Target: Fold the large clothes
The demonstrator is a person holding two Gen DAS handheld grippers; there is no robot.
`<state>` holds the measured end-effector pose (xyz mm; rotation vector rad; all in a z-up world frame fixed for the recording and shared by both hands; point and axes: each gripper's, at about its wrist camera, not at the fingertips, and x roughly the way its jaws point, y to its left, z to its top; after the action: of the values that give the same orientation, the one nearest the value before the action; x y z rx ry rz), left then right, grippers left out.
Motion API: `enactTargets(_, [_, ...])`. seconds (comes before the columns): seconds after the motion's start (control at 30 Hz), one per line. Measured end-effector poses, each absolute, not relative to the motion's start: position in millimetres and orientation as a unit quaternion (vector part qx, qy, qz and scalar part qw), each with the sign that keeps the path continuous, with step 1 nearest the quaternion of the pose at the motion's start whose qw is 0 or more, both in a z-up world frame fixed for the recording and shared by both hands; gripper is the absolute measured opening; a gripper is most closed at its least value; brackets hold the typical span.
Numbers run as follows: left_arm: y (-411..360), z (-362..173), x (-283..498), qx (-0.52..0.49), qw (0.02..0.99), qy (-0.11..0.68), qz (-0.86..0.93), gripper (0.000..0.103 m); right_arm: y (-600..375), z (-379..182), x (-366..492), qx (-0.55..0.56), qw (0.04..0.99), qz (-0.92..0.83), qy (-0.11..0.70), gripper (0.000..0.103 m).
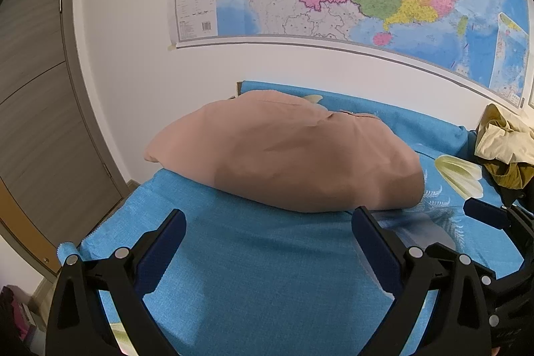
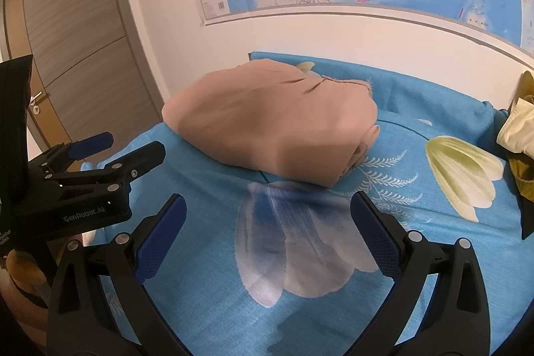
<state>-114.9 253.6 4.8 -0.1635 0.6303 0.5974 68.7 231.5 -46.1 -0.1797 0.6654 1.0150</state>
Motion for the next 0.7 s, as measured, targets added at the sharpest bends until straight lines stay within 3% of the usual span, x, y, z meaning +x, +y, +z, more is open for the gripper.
enactTargets(0.7, [256.6,-4.1,-107.9,-0.082,0.899,0.317,0.29,0.096,232.4,-52.9,75.3,-0.078,0.814,0.473,0.327,0.097])
